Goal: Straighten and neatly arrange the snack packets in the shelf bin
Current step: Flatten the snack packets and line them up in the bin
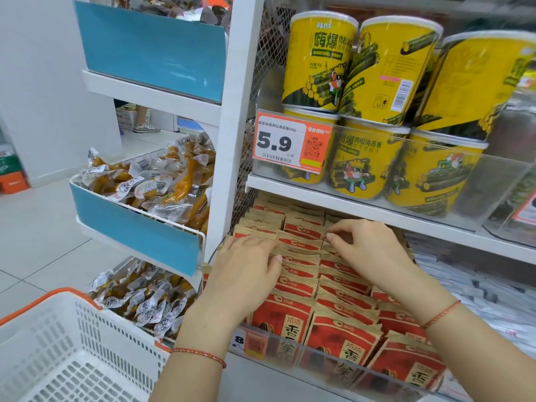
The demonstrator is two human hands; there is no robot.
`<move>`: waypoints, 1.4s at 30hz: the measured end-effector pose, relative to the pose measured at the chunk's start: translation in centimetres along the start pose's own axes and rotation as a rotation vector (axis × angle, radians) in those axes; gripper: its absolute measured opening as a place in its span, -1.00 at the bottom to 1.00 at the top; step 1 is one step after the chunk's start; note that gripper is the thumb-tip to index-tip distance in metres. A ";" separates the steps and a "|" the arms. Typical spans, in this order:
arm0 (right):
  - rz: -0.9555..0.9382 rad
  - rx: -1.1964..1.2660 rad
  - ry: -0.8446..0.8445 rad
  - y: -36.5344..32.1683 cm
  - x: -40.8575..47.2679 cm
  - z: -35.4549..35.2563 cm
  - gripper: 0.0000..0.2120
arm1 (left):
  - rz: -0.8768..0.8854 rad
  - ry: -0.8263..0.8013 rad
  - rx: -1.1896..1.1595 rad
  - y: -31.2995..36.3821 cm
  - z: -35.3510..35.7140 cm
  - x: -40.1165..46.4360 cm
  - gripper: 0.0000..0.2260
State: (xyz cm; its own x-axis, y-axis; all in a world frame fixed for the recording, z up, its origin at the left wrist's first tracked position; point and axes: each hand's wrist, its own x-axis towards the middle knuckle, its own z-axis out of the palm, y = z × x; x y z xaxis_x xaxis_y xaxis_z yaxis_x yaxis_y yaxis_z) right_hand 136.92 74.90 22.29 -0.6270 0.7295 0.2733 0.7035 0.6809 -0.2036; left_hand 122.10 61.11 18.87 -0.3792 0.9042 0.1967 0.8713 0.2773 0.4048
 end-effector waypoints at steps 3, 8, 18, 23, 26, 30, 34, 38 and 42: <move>-0.137 0.003 -0.060 -0.4 -0.2 0.3 -0.64 | -0.006 0.002 0.008 0.1 0.1 0.1 -0.61; -0.229 -0.143 -0.195 -0.9 0.5 1.8 -0.56 | -0.006 0.012 0.014 0.0 0.2 0.2 -0.61; -0.052 -0.126 -0.308 -0.4 3.4 2.1 -0.51 | 0.006 0.022 0.037 -0.1 0.5 0.3 -0.61; -0.138 -0.080 -0.202 -1.2 2.7 1.4 -0.74 | 0.010 0.027 0.033 -0.2 0.4 0.4 -0.61; -0.087 -0.020 -0.207 -1.2 2.9 1.5 -0.83 | 0.011 0.036 0.039 -0.2 0.4 0.4 -0.61; -0.149 -0.089 -0.123 -1.3 2.5 1.8 -0.82 | 0.005 0.049 -0.013 -0.2 0.2 0.1 -0.58; -0.258 -0.055 0.053 -1.8 0.4 1.0 -0.81 | -0.009 0.129 -0.192 -0.4 0.2 0.1 -0.50; -0.368 0.014 0.254 -2.6 -0.8 -1.1 -0.85 | -0.028 0.275 -0.381 -0.3 -0.4 -0.1 -0.40; -0.383 0.367 0.437 -4.2 -1.0 -4.6 -0.85 | -0.040 0.321 -0.631 0.1 -1.2 -0.4 -0.37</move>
State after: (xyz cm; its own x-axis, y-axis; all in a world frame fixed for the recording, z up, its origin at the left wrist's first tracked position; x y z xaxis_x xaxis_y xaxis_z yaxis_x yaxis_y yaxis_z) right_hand 136.16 71.05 27.20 -0.5618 0.3928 0.7281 0.2520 0.9195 -0.3016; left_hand 121.93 60.43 19.87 -0.5649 0.7300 0.3847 0.5450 -0.0200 0.8382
